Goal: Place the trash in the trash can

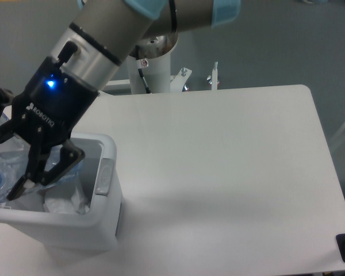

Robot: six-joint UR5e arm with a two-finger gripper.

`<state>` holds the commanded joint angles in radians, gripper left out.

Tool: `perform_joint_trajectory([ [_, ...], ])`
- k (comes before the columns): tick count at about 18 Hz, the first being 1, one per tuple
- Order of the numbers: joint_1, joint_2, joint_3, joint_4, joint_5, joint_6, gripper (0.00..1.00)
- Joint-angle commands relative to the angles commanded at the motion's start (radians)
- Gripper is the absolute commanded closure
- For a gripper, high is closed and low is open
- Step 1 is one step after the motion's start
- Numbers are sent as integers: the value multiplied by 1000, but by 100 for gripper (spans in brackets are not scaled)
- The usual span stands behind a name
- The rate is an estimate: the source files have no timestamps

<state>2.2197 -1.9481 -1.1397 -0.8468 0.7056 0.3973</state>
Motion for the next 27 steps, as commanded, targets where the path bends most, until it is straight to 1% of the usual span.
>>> perform_joint_trajectory([
  [1,-2,1,-21,2,0,6,18],
  [2,-3,5,-35,8,2,6,14],
  [3,-5,6,-51,17,2,8,3],
  [4,-5,6,-55,26,2,8,0],
  [8,-2,6,-58,26,6,3,0],
  [10,26,11,-58,26,9,-2,0],
  [13,132,9,-72,23,11,6,0],
  [15,219,8,-103,25,11,29,0],
  [16,253,6,-120,23,14,63,0],
  [19,349,6,-201,23,44,185,0],
  [20,368,6,-225,23,75,230,0],
  [22,403,6,-273,21,177,323,0],
  [25,414,5,-319,20,395,437,0],
  [27,420,2,-340,18,504,494,0],
])
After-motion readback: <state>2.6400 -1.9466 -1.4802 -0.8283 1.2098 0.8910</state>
